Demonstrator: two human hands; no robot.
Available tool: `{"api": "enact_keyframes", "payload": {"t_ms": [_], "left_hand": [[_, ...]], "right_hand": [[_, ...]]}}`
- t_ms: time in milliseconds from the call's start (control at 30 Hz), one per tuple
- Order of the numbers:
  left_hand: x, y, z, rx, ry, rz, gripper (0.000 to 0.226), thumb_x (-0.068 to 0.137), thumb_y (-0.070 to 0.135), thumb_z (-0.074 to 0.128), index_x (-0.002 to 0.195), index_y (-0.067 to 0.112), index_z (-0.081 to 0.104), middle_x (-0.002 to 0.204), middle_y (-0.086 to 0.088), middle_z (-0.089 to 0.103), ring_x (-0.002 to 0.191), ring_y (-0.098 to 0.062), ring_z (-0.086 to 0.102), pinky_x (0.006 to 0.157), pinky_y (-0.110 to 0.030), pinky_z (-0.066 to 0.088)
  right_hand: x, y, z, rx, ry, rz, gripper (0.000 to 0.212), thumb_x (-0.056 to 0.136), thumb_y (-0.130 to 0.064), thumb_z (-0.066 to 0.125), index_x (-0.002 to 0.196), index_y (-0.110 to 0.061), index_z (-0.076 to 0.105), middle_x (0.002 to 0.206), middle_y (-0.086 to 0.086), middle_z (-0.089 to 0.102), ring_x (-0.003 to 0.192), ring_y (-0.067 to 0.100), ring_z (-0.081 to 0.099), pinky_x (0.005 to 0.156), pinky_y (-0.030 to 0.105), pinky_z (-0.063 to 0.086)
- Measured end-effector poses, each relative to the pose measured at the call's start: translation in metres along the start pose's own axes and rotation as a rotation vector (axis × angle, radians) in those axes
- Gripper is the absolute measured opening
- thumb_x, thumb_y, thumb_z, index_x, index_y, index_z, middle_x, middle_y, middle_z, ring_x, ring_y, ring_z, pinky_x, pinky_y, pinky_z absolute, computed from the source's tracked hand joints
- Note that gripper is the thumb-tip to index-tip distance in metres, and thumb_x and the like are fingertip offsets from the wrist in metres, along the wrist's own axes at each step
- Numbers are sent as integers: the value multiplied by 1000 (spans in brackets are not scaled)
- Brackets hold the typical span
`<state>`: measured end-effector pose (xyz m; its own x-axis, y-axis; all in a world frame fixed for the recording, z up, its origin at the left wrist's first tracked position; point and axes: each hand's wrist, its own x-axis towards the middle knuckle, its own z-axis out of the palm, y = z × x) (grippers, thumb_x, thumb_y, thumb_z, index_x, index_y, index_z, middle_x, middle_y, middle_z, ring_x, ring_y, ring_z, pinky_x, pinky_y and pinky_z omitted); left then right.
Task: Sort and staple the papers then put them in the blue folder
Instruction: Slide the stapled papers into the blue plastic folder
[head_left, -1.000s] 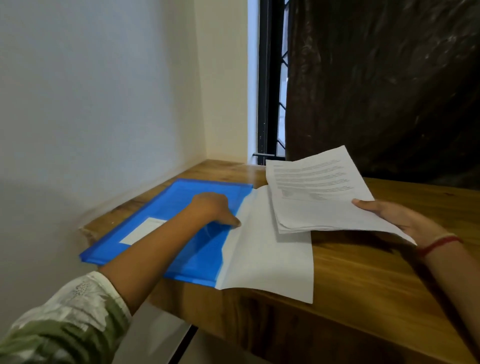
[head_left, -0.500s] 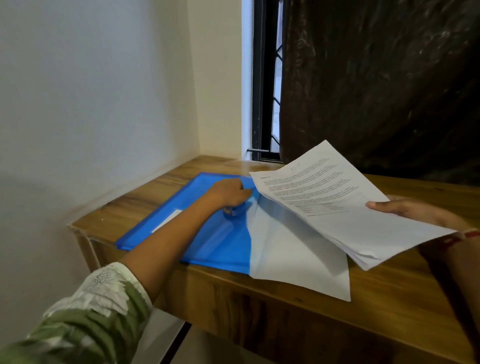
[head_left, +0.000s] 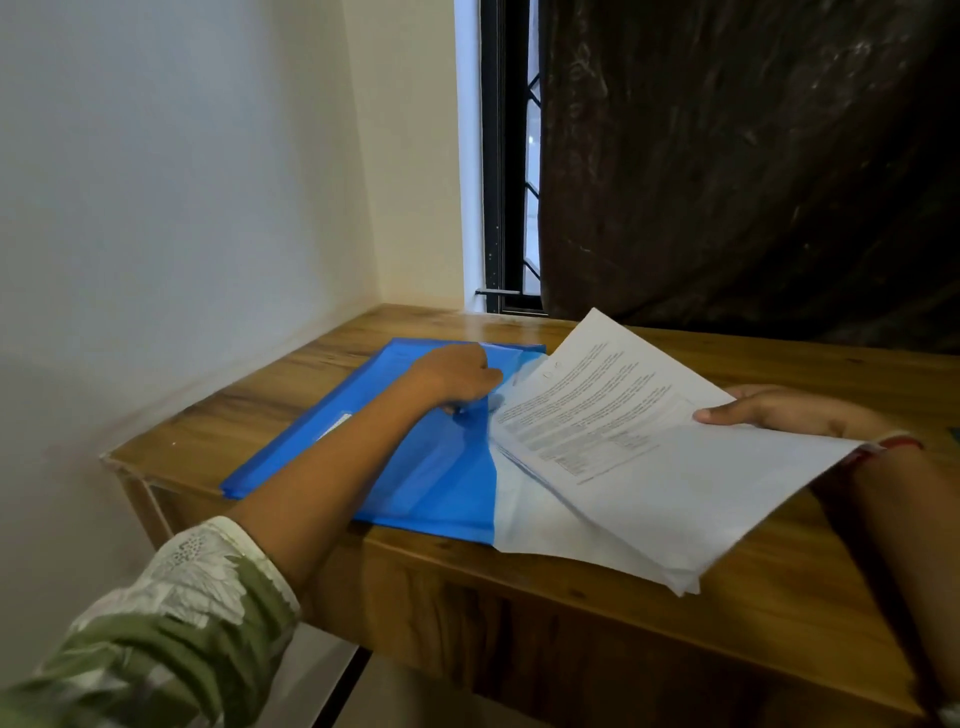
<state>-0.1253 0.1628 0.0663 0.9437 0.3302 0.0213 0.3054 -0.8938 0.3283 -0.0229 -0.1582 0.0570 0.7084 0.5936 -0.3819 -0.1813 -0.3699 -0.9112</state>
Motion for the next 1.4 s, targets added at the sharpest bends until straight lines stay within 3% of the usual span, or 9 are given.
{"api": "enact_keyframes", "payload": {"t_ms": [233, 433, 600, 700, 867, 967, 1100, 1167, 1400], "left_hand": [[-3, 16, 5, 248, 114, 92, 37, 95, 36, 41, 63, 17, 43, 65, 1, 48, 68, -17, 50, 71, -33, 44], [-4, 25, 2, 282, 160, 110, 37, 94, 30, 47, 61, 16, 39, 62, 1, 44, 58, -10, 41, 57, -25, 33], [-11, 34, 2, 425, 174, 144, 34, 94, 27, 45, 63, 16, 39, 64, 3, 44, 57, -11, 42, 52, -24, 32], [-12, 37, 6, 458, 177, 154, 29, 93, 28, 45, 67, 15, 41, 67, 3, 44, 69, -16, 50, 59, -28, 37], [-17, 38, 16, 454, 56, 109, 32, 93, 30, 48, 66, 16, 38, 71, 1, 42, 77, -19, 48, 65, -31, 35], [-19, 37, 16, 405, -162, 106, 12, 83, 25, 56, 91, 16, 54, 92, -1, 57, 85, -20, 55, 63, -26, 39], [-27, 35, 6, 215, -408, 123, 53, 81, 19, 65, 129, 24, 43, 124, 0, 50, 108, -24, 55, 87, -37, 53], [-31, 36, 0, 107, -406, 111, 67, 83, 13, 66, 140, 27, 35, 120, 3, 48, 111, -23, 54, 93, -39, 53], [-33, 47, 0, -186, -301, 102, 63, 88, 9, 62, 143, 25, 36, 104, 1, 49, 91, -17, 55, 89, -38, 55]], "right_hand": [[-12, -16, 9, -84, 8, 32, 19, 90, -15, 60, 100, -7, 74, 107, 20, 71, 79, 35, 69, 66, 33, 54], [-19, -16, 3, -116, -64, 67, 35, 80, -21, 72, 113, -9, 71, 120, 20, 66, 117, 45, 54, 84, 37, 47], [-22, -28, 15, -106, -59, 27, 27, 89, -19, 61, 110, -5, 71, 111, 16, 71, 87, 35, 69, 71, 34, 54], [-11, -29, 15, -176, 82, -17, 31, 85, -24, 66, 111, -5, 68, 106, 17, 72, 85, 33, 70, 68, 34, 57], [19, -18, 38, -260, 324, -66, 8, 94, -21, 60, 94, -14, 64, 88, 5, 68, 75, 22, 67, 53, 26, 51], [22, -8, 51, -141, 279, -73, 4, 94, -20, 61, 95, -18, 65, 81, 3, 75, 72, 24, 72, 60, 30, 57], [23, -4, 54, -127, 297, -83, 5, 95, -19, 60, 97, -18, 65, 88, 3, 74, 84, 30, 71, 87, 44, 54], [23, -4, 57, -119, 309, -85, 4, 95, -18, 60, 95, -19, 64, 94, 5, 72, 90, 32, 69, 93, 47, 51], [29, -8, 70, 1, 303, -96, 6, 95, -18, 59, 99, -20, 63, 95, 5, 70, 83, 27, 69, 64, 32, 57]]}}
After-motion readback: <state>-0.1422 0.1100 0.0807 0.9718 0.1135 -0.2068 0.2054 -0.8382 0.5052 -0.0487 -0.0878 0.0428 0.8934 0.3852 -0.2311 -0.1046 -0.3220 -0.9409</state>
